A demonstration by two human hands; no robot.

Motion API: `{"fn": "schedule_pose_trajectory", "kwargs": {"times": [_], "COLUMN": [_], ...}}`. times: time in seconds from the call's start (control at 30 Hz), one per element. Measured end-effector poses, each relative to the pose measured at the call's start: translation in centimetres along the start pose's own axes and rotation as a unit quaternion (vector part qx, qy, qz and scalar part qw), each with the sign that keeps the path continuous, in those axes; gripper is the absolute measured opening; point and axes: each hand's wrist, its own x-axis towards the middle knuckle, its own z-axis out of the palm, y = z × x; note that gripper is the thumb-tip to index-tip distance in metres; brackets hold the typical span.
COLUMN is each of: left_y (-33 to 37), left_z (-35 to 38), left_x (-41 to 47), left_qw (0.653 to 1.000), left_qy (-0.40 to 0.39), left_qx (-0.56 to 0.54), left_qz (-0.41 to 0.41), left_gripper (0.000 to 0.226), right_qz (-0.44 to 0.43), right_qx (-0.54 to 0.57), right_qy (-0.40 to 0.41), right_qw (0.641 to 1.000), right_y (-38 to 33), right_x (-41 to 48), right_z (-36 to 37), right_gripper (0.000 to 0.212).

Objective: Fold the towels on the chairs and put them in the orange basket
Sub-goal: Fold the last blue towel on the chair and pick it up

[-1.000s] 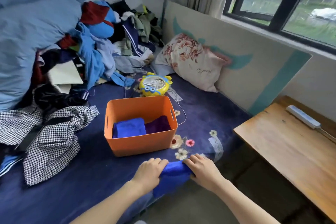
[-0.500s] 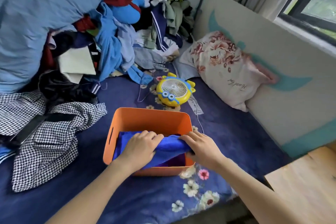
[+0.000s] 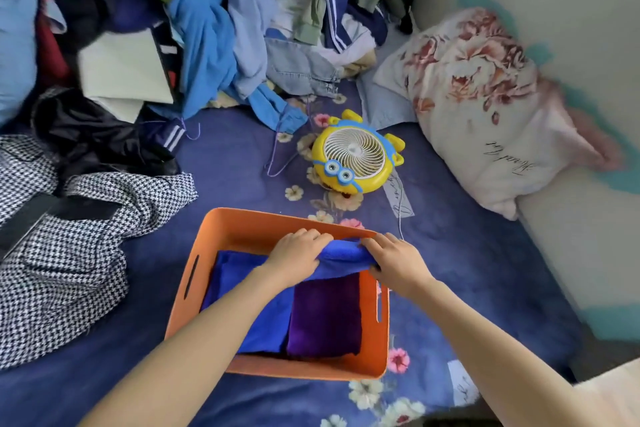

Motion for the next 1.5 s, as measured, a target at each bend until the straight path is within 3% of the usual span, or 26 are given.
{"fn": "schedule_pose_trajectory", "kwargs": {"times": [0.1, 0.17, 0.27, 0.33, 0.47, 0.53, 0.6, 0.63, 0.7, 0.77, 0.83, 0.97, 1.03, 1.17, 1.27, 1.37, 1.43, 1.5], "left_y": [-0.7, -0.9, -1.2, -1.3, -2.0, -2.3, -1.8, -1.6, -1.3, -0.9, -0.4, 0.1, 0.0, -0.9, -0.3, -0.1, -0.6, -1.3], "left_z": [2.5, 4.4, 6.1, 5.5, 5.7, 8.3, 10.8, 11.9, 13.7, 14.3, 14.7, 15.6, 16.3, 16.2, 16.2, 15.5, 15.3, 16.2], "left_x": [0.4, 0.0, 0.1, 0.9, 0.5, -1.1, -2.8, -3.4, -4.2, -4.1, -3.8, -3.5, -3.3, -1.9, -2.9, -4.3, -4.5, -5.0], "left_qw": [0.997, 0.997, 0.996, 0.994, 0.978, 0.986, 0.996, 0.989, 0.954, 0.928, 0.93, 0.939, 0.938, 0.967, 0.957, 0.964, 0.954, 0.95], "left_qy": [0.069, 0.077, 0.077, 0.103, 0.201, 0.144, -0.018, -0.112, -0.279, -0.357, -0.353, -0.333, -0.334, -0.228, -0.271, -0.247, -0.286, -0.285], "left_qx": [-0.006, -0.016, -0.043, -0.035, 0.019, 0.062, 0.084, 0.094, 0.11, 0.107, 0.104, 0.086, 0.076, 0.092, 0.097, 0.097, 0.093, 0.126], "left_qz": [0.03, 0.028, 0.029, 0.016, 0.06, 0.061, 0.032, 0.017, 0.013, 0.01, 0.01, -0.032, -0.051, -0.063, -0.017, 0.015, 0.009, -0.008], "left_gripper": [0.069, 0.086, 0.092, 0.085, 0.051, 0.053, 0.063, 0.066, 0.053, 0.041, 0.041, 0.067, 0.072, 0.055, 0.038, 0.05, 0.041, 0.048], "right_qz": [-0.018, -0.036, -0.062, -0.056, -0.081, -0.113, -0.116, -0.112, -0.095, -0.066, -0.046, -0.032, -0.025, 0.019, 0.003, 0.007, -0.001, -0.013], "right_qx": [-0.006, -0.008, -0.014, -0.001, -0.031, -0.071, -0.104, -0.117, -0.078, -0.031, -0.02, -0.053, -0.054, -0.024, 0.003, 0.029, 0.036, -0.007], "right_qy": [-0.025, -0.039, -0.036, 0.0, 0.057, 0.008, -0.113, -0.177, -0.315, -0.424, -0.444, -0.433, -0.43, -0.358, -0.403, -0.416, -0.435, -0.434], "right_qw": [1.0, 0.999, 0.997, 0.998, 0.995, 0.991, 0.981, 0.971, 0.941, 0.903, 0.894, 0.899, 0.901, 0.933, 0.915, 0.909, 0.9, 0.901], "right_y": [0.9, 1.0, 1.2, 1.5, 0.8, -0.4, -2.1, -3.0, -4.4, -5.3, -5.9, -6.3, -6.6, -6.3, -5.8, -5.7, -5.7, -5.8], "right_x": [0.4, 0.7, 1.2, 1.5, 0.6, -1.1, -2.4, -2.9, -3.6, -4.1, -3.9, -4.3, -4.4, -3.1, -3.2, -3.3, -3.7, -4.3], "right_z": [2.5, 3.6, 4.7, 4.7, 4.8, 6.3, 7.9, 8.6, 10.0, 11.5, 11.9, 12.9, 13.5, 13.6, 13.4, 12.7, 12.2, 12.2], "right_gripper": [0.049, 0.048, 0.039, 0.029, 0.031, 0.03, 0.036, 0.04, 0.035, 0.035, 0.039, 0.056, 0.053, 0.046, 0.046, 0.045, 0.046, 0.048]}}
